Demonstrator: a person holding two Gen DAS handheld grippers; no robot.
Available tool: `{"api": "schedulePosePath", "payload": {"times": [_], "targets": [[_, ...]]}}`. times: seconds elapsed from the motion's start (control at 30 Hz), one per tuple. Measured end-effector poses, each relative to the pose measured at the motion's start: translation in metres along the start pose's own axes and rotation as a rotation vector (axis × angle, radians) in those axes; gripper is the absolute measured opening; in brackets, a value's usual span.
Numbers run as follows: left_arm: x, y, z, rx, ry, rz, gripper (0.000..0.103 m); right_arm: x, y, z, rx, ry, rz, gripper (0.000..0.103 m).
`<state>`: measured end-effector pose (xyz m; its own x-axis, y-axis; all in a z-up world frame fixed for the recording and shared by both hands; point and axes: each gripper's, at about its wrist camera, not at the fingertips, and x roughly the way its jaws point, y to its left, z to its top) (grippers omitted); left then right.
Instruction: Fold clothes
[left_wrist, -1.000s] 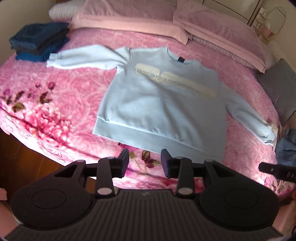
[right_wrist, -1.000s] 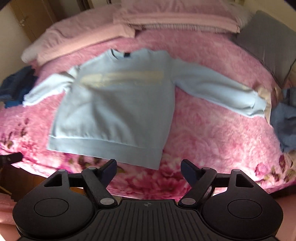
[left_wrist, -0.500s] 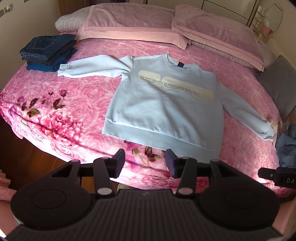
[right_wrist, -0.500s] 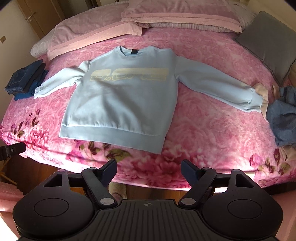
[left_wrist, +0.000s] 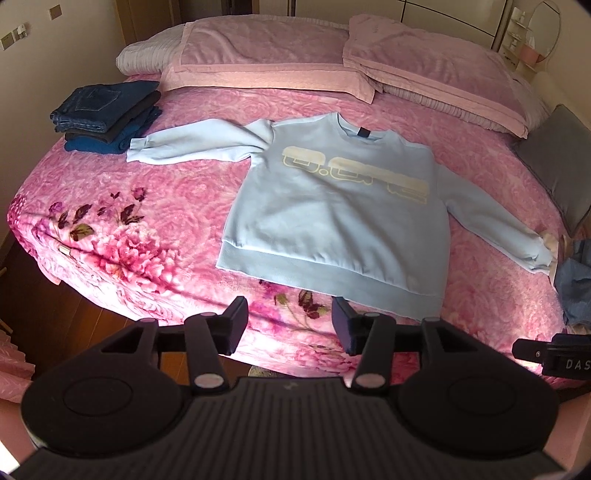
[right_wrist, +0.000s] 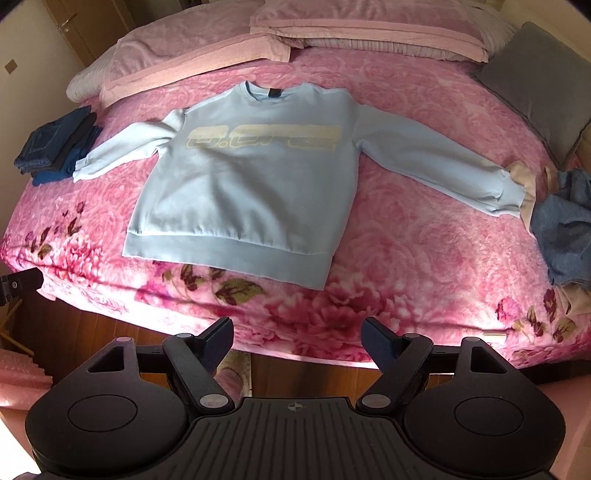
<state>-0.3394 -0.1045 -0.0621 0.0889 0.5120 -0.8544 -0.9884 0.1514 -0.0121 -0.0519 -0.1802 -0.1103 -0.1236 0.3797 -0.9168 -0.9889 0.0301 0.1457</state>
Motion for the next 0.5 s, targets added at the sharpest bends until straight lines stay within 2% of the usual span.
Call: {"api": "schedulePosePath", "payload": {"times": [0.5], "targets": [[-0.009, -0.016, -0.001, 0.024, -0.037, -0.022, 0.047, -0.016, -0.01, -0.003, 0.005, -0.049, -0.02, 0.079]]}}
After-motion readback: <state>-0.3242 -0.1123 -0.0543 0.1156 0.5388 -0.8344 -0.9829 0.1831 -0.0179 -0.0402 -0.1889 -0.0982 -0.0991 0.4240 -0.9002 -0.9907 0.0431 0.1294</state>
